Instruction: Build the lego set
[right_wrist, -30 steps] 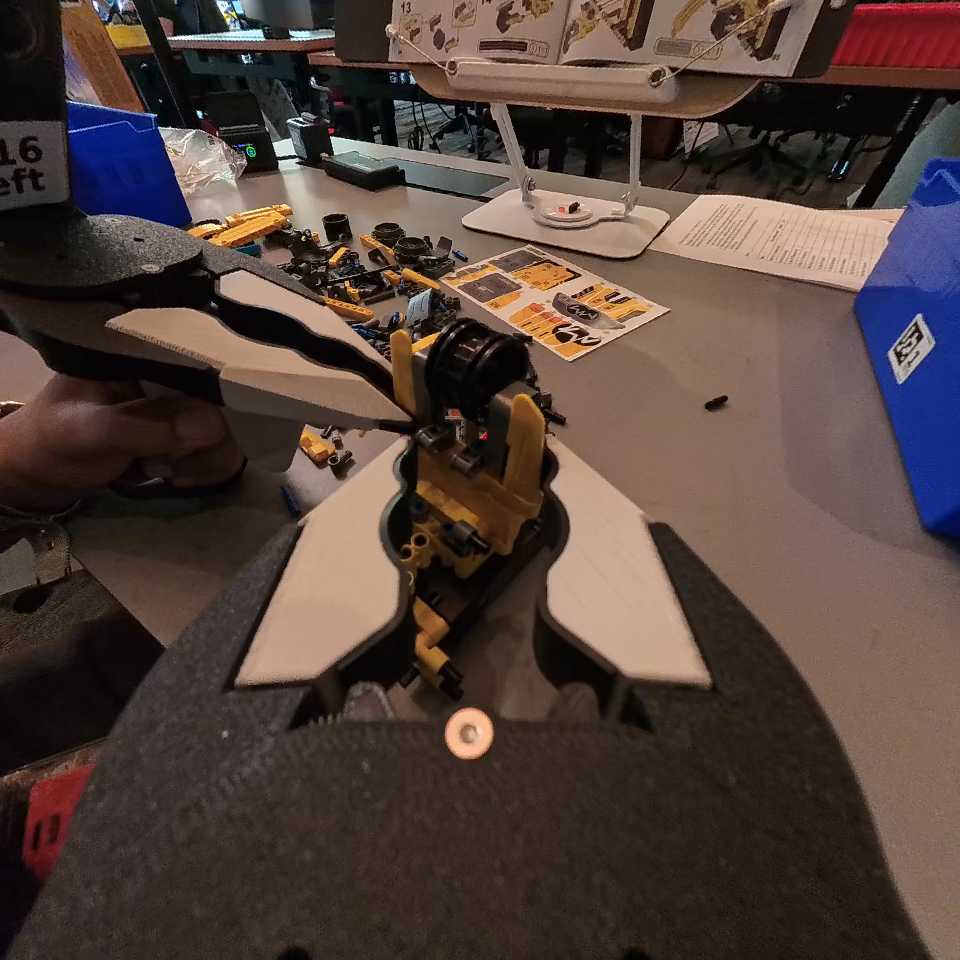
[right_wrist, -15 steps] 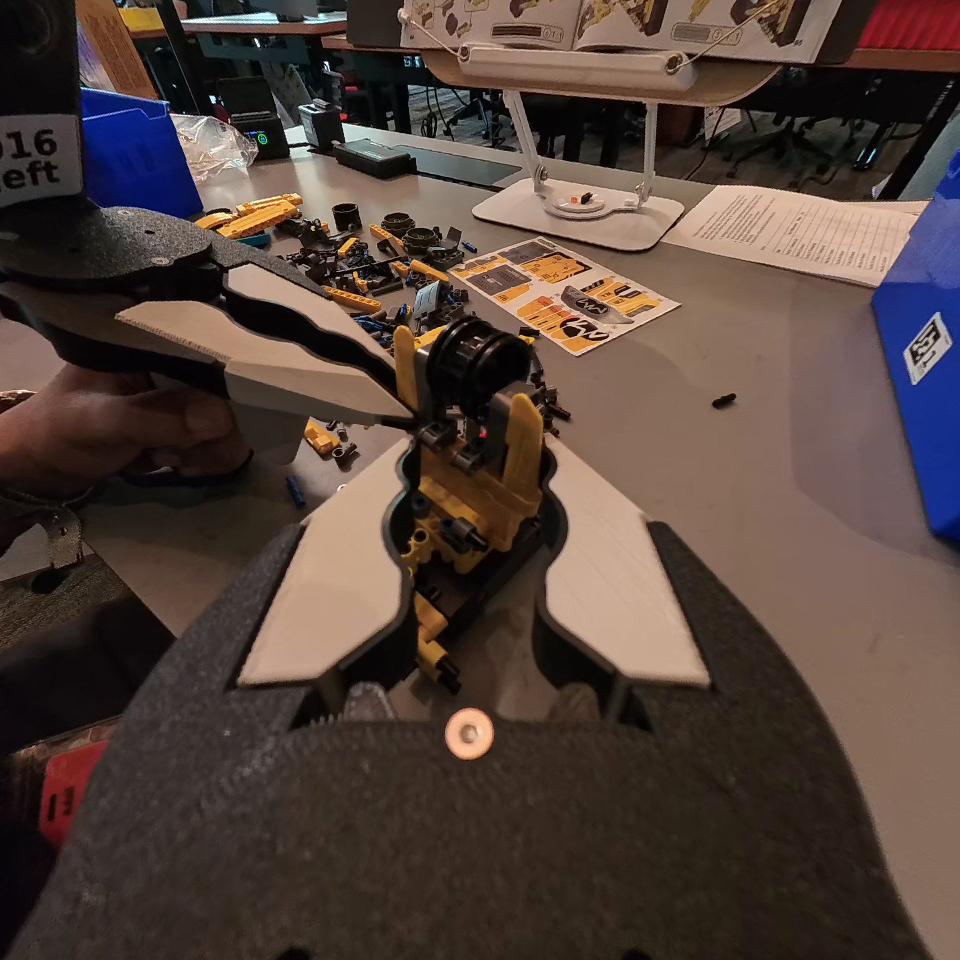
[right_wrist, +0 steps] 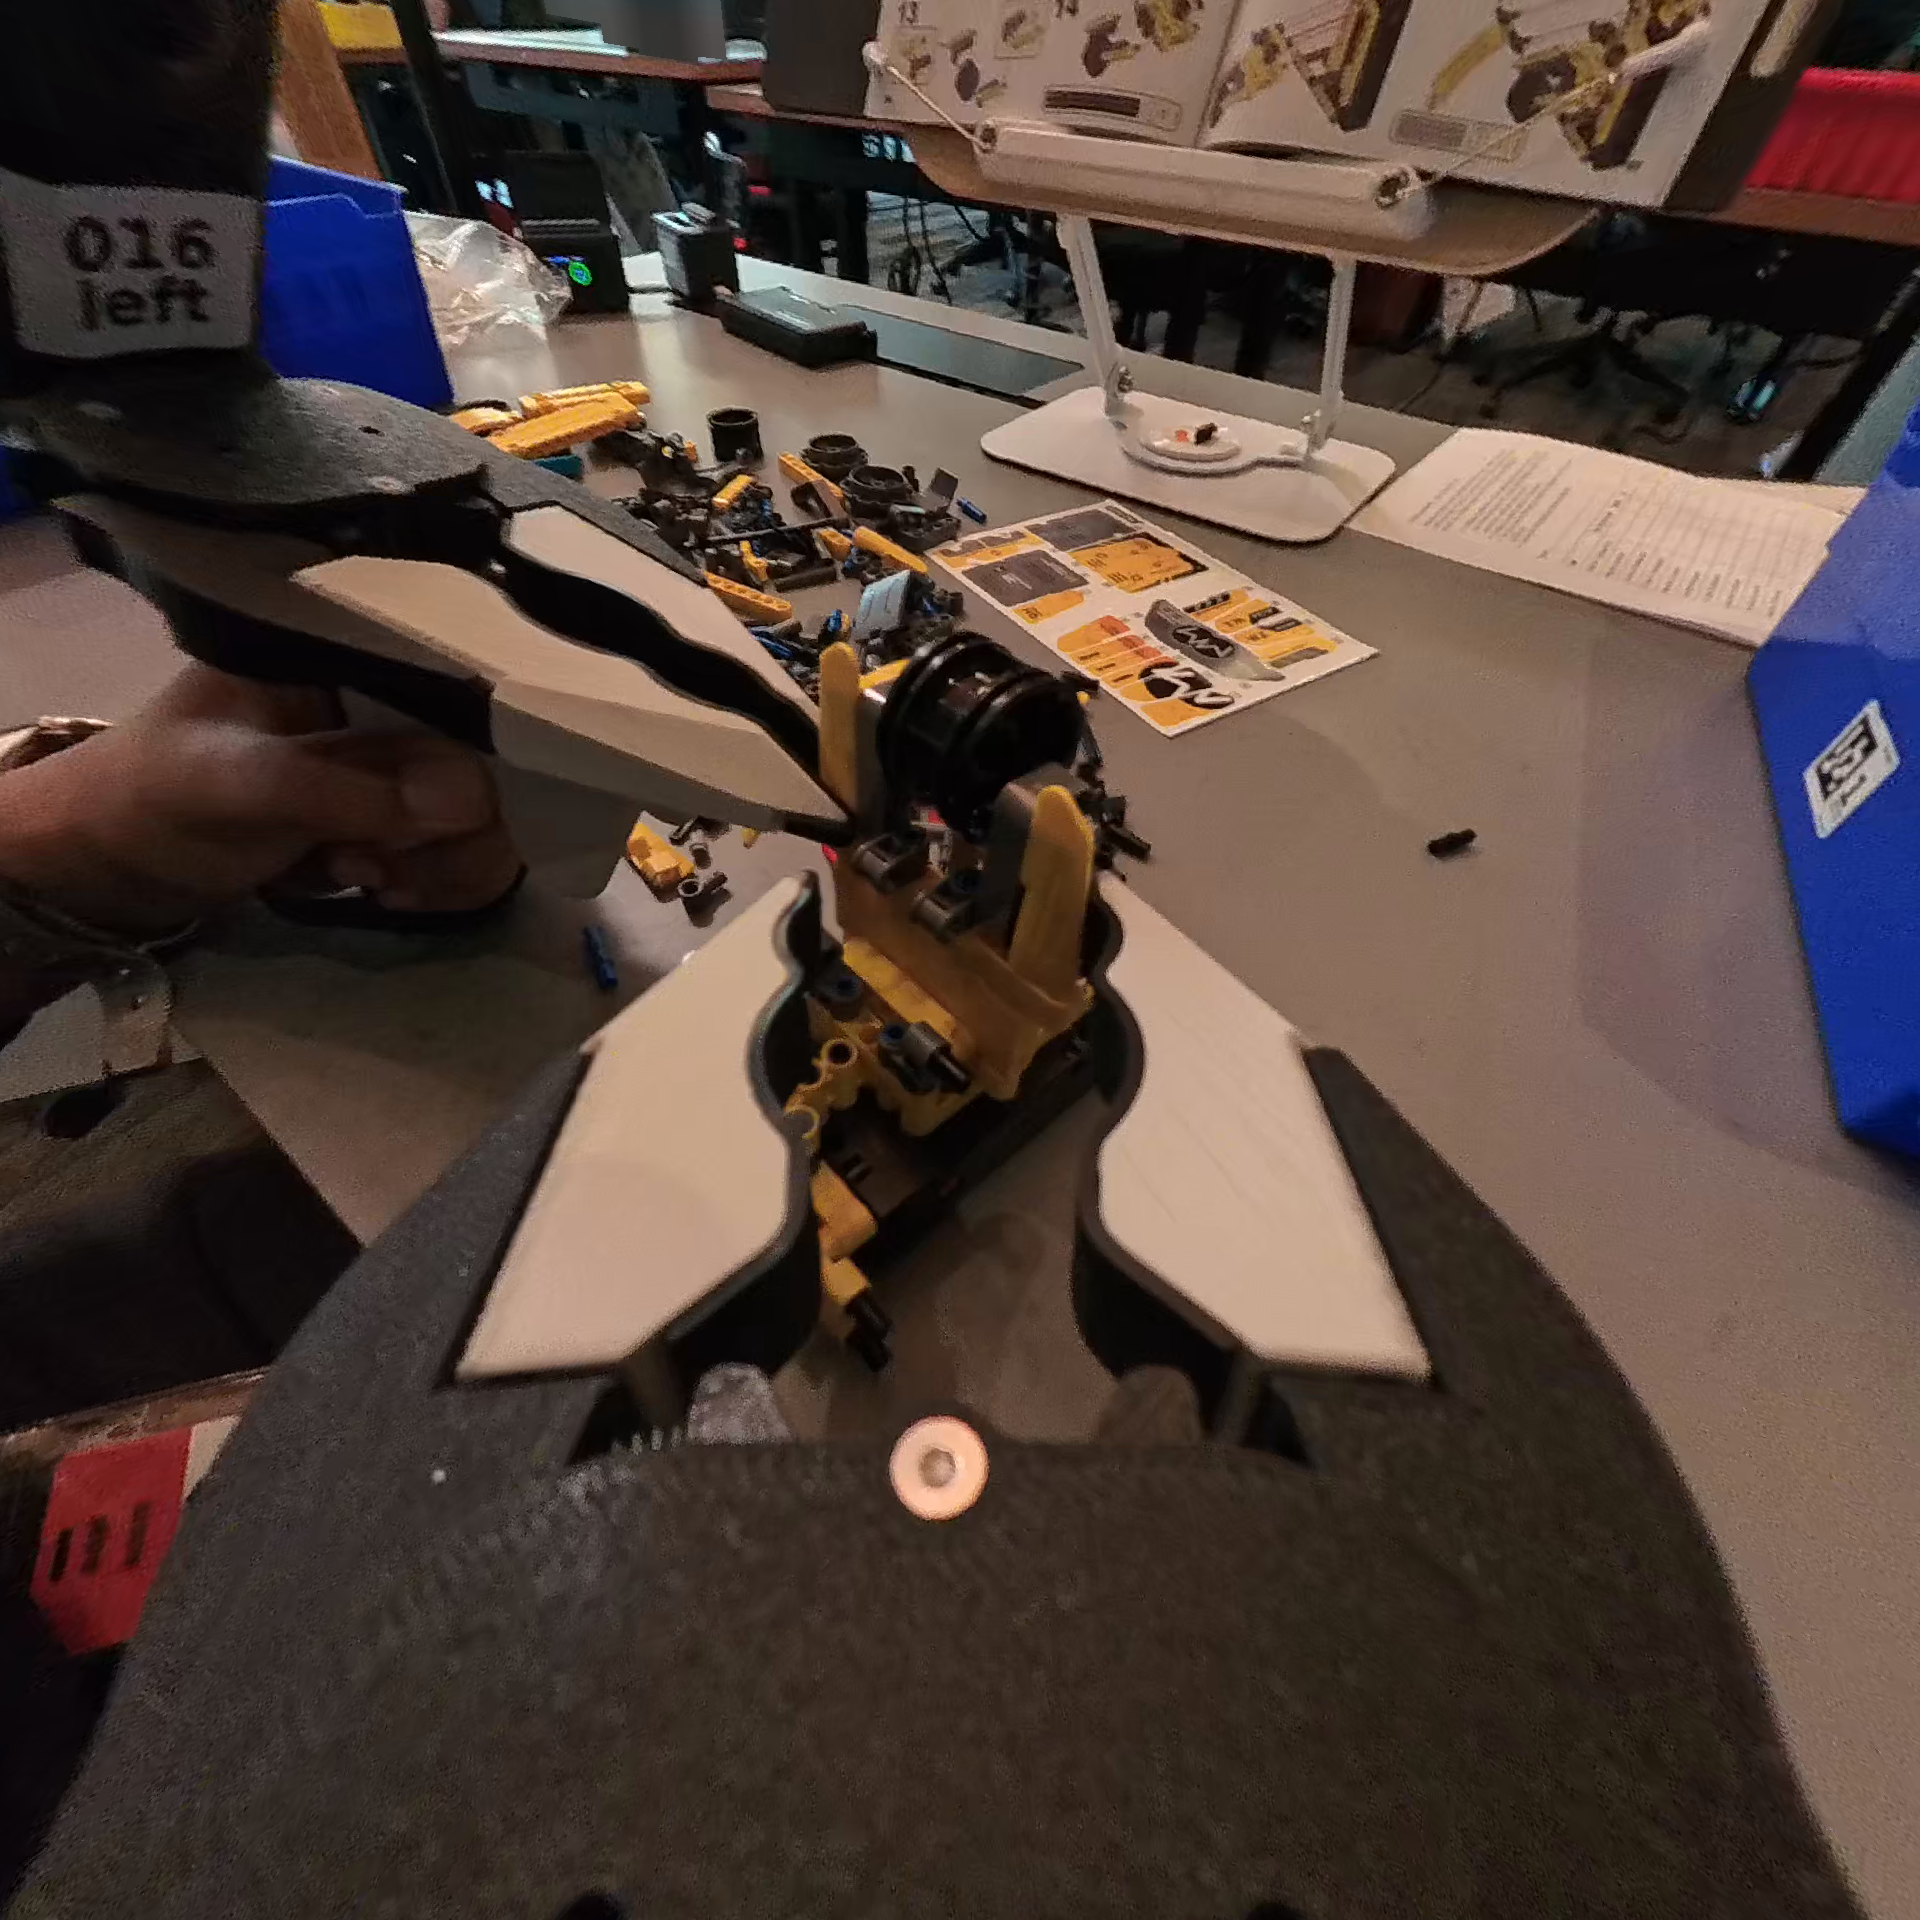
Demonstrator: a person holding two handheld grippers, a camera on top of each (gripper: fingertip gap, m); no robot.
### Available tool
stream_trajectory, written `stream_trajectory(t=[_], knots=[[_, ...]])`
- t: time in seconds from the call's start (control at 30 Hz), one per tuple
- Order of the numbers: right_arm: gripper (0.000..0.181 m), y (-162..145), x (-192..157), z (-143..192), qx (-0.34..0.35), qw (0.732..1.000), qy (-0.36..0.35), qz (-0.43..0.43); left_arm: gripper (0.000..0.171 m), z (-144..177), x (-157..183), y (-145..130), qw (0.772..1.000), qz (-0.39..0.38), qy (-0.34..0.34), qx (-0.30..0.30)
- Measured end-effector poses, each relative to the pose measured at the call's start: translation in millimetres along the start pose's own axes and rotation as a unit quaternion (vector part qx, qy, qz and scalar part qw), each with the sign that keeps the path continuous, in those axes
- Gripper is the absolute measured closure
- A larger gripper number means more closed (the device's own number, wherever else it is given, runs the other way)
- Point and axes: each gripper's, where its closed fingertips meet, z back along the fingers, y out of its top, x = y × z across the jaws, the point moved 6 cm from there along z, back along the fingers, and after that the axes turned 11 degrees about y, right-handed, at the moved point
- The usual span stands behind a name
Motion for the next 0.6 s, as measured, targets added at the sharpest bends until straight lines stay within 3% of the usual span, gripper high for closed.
stream_trajectory(t=[0.3, 0.4, 0.47, 0.6], knots=[[0.129, 6.3, 36.5, 41.8, 0.149, 0.988, 0.009, -0.04, 0.162, 0.0, 0.0, 0.1, 1.0, 0.001, 0.0, 0.0], [0.145, 1.6, 41.4, 45.6, 0.148, 0.988, -0.042, 0.002, 0.162, -0.1, -0.3, 0.0, 1.0, 0.003, -0.003, 0.0], [0.165, 2.2, 39.1, 45.6, 0.148, 0.987, -0.053, 0.026, 0.162, -0.1, -0.2, 0.0, 1.0, 0.003, -0.003, 0.0], [0.173, -0.1, 40.6, 38.2, 0.122, 0.991, -0.044, 0.019, 0.162, -0.2, 0.1, 0.1, 1.0, 0.001, -0.001, -0.001]])
